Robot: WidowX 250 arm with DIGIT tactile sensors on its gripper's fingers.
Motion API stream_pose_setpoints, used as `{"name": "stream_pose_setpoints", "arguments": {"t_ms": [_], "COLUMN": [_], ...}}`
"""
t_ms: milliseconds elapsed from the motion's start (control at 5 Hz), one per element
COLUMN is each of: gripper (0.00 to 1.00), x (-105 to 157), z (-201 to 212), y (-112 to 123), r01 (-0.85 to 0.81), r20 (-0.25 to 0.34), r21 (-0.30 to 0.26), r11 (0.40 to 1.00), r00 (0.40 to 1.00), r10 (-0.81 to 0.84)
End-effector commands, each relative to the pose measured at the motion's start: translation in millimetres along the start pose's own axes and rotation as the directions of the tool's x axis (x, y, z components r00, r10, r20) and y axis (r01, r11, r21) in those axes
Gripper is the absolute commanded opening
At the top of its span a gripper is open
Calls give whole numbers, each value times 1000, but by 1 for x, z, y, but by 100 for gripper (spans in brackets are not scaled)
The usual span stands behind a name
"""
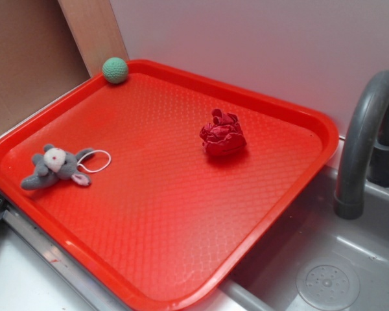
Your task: Grab the green ball.
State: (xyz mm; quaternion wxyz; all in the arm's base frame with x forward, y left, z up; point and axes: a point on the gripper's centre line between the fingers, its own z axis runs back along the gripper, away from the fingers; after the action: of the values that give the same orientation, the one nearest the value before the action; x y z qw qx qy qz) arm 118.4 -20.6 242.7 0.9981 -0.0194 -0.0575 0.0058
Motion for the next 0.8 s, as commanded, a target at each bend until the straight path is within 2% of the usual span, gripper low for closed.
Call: {"name": "stream_pose_setpoints", "arguments": {"t_ms": [0,200,400,600], "gripper": [100,100,100,100], "x": [0,16,37,61], "z": [0,-3,-5,-8], "y": [0,6,23,50], "r01": [0,-136,-373,-587], "r20": [0,-23,9,133], "r21": [0,-10,38,43], "r11": [1000,991,927,808], "r00": [1000,990,928,805], "r10": [0,136,373,578]}}
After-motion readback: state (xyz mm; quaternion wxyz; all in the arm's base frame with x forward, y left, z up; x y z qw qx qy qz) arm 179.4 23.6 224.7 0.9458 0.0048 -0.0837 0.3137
